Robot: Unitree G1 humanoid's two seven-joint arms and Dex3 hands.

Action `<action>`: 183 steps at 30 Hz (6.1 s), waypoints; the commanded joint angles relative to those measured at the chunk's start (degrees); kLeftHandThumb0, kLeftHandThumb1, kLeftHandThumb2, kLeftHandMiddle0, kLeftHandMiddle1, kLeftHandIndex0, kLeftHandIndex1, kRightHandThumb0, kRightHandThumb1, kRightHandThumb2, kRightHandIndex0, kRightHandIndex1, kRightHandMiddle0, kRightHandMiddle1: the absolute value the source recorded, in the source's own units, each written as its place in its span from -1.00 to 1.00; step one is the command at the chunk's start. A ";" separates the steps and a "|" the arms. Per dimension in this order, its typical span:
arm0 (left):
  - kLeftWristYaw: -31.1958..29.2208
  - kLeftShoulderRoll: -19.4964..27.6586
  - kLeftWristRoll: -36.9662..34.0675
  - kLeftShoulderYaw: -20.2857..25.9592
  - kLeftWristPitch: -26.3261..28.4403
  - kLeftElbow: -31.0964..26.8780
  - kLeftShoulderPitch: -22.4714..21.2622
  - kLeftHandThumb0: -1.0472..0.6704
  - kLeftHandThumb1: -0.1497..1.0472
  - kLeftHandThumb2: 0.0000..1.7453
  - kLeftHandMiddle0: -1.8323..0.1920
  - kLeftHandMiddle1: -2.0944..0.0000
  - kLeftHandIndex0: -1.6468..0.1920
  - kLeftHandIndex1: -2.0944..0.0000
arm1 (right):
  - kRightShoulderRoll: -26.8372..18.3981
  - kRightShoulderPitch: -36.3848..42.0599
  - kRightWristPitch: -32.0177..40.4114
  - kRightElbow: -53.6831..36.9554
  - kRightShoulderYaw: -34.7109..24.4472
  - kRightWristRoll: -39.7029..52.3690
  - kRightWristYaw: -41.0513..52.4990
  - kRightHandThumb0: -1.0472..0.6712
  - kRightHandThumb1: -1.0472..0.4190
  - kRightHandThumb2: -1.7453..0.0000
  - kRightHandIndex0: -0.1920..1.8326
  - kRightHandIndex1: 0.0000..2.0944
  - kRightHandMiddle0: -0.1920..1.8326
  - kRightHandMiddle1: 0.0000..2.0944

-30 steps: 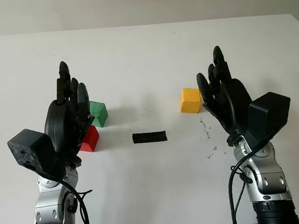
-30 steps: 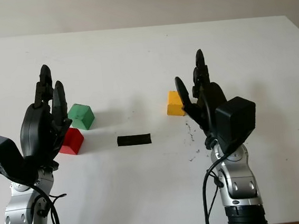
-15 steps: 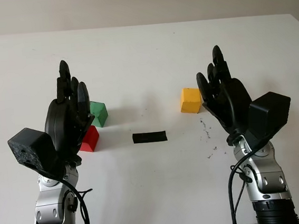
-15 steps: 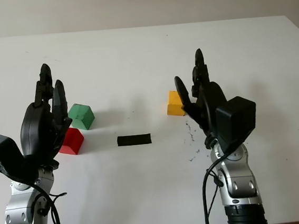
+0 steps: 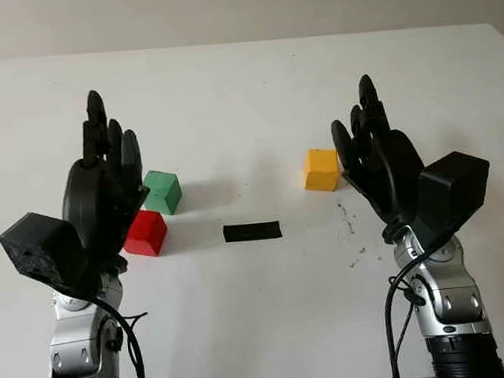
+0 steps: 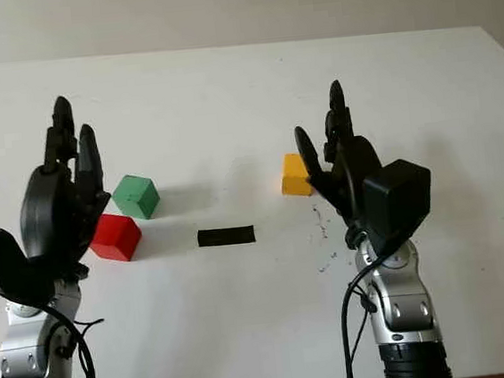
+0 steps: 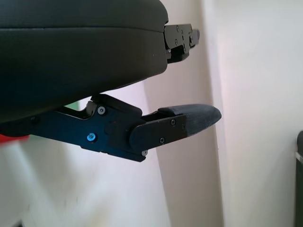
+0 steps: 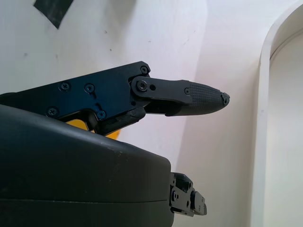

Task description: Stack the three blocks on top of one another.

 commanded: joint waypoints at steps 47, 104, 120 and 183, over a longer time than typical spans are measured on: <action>-39.25 45.60 30.44 -9.80 2.04 -11.47 -2.38 -0.70 0.67 -0.94 0.69 0.96 0.05 0.94 | -8.66 -15.44 4.73 10.01 -4.24 6.97 6.98 -0.57 -1.00 0.45 -1.00 -1.00 -1.00 -1.00; -28.52 37.19 46.04 -15.20 -6.84 -4.14 -1.24 -0.54 0.62 -0.93 0.61 0.94 -0.05 0.83 | -9.01 -13.20 6.18 6.87 -4.24 7.72 6.90 -0.58 -1.00 0.46 -1.00 -1.00 -1.00 -1.00; -22.42 36.70 46.98 -16.75 -12.65 1.22 -1.34 -0.21 0.84 -0.93 0.49 0.95 0.37 -0.19 | -9.28 -12.91 5.73 6.74 -4.40 7.67 7.78 -0.57 -1.00 0.44 -1.00 -1.00 -1.00 -1.00; -3.19 24.61 60.10 -36.18 -49.42 27.93 -39.22 -0.30 0.68 -0.94 0.56 0.95 0.10 -0.07 | -7.59 -12.79 6.03 6.18 -3.33 7.00 6.39 -0.50 -1.00 0.41 -1.00 -1.00 -1.00 -1.00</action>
